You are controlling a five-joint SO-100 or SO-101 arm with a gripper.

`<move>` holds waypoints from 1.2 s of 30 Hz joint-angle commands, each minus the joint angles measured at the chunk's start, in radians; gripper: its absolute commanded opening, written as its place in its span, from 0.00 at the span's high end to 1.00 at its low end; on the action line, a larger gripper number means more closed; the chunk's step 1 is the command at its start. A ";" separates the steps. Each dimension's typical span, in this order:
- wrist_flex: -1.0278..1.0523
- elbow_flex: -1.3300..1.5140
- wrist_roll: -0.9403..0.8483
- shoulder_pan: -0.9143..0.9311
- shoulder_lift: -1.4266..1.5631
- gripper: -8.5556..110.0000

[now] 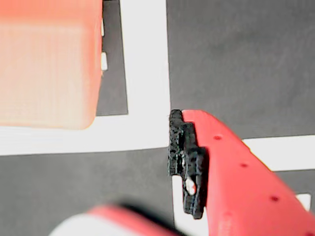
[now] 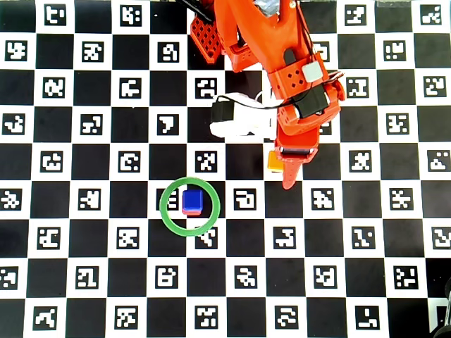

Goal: Grab the red cube then put it in the green circle then put the blue cube on top and finally the orange cube on top

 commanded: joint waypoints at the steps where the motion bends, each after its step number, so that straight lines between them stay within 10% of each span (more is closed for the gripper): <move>1: -0.031 0.002 0.000 0.023 -0.006 0.54; 36: -0.172 0.014 -0.054 0.080 -0.123 0.65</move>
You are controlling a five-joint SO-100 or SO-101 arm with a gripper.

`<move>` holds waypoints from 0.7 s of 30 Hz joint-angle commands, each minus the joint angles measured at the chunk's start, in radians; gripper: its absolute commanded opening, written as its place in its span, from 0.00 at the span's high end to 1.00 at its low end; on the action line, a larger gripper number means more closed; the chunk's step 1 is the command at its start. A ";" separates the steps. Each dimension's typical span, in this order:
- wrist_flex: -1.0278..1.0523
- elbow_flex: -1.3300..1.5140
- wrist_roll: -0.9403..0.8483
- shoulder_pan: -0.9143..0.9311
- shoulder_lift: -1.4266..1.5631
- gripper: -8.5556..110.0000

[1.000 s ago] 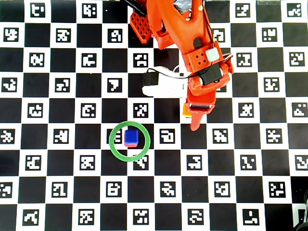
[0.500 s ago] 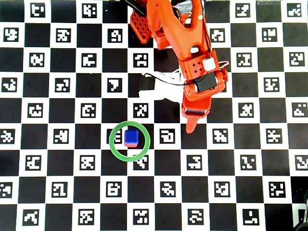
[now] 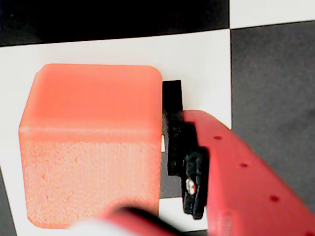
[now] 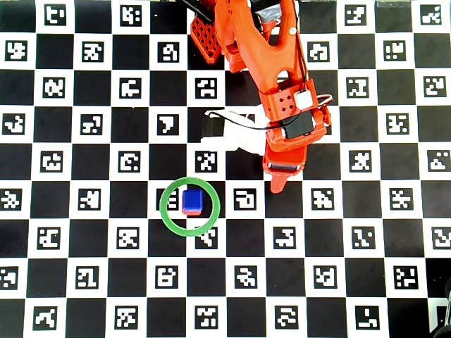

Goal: Grab the red cube then put it in the green circle then put the blue cube on top and finally the orange cube on top

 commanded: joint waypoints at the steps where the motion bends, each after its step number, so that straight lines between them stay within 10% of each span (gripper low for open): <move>1: -0.015 -0.009 -0.011 0.008 0.012 0.65; 21: -0.026 0.003 -0.031 0.003 0.029 0.77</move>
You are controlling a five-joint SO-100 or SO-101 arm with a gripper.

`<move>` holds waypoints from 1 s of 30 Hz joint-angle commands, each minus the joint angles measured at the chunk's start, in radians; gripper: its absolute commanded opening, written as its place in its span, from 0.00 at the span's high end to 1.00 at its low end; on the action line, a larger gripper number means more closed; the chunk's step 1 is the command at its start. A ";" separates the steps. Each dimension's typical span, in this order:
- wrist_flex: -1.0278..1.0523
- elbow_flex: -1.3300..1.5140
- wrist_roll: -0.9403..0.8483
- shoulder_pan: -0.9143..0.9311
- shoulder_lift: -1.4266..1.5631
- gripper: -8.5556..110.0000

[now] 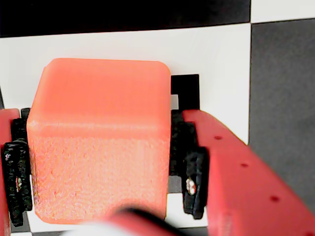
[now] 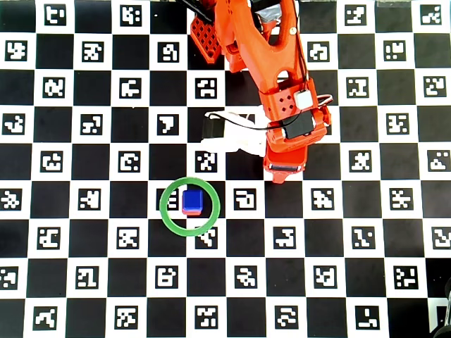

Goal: Grab the red cube then put it in the green circle then put the blue cube on top and finally the orange cube on top

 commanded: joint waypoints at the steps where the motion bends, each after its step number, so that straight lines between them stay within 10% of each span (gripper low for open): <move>1: -0.005 0.005 -0.008 0.002 0.031 0.77; 30: 0.322 -0.181 -0.152 0.051 0.193 0.80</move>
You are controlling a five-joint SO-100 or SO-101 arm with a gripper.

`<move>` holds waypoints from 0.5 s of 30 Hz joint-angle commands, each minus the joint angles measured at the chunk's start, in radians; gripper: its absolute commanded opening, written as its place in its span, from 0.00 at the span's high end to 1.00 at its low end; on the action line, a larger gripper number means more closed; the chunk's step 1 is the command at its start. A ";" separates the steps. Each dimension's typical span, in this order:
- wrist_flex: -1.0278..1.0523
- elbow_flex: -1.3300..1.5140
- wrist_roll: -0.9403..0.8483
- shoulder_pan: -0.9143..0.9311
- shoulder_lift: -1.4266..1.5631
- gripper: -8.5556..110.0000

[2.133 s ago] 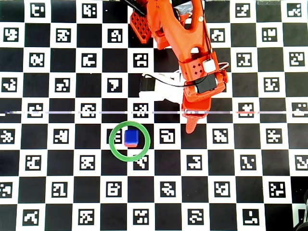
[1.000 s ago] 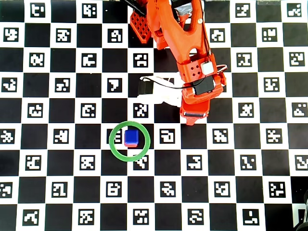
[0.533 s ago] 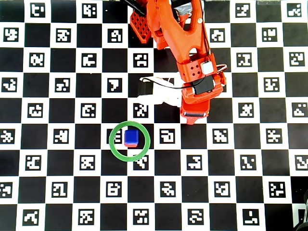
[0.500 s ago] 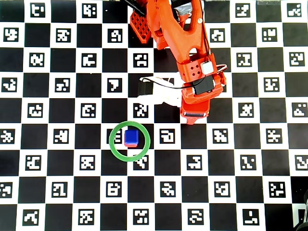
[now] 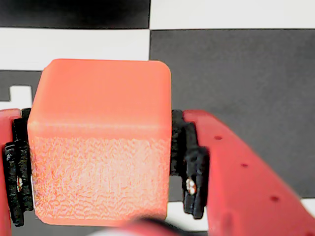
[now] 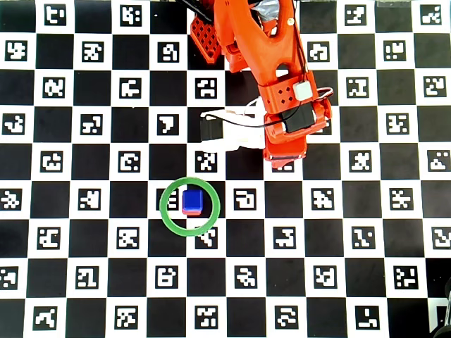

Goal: Grab the red cube then put it in the green circle then put the blue cube on top and finally the orange cube on top

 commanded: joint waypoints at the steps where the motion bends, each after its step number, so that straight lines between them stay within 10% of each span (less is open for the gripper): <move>1: 0.058 -0.123 -0.026 0.032 0.089 0.80; 15: 0.250 -0.411 -0.206 0.232 0.104 0.82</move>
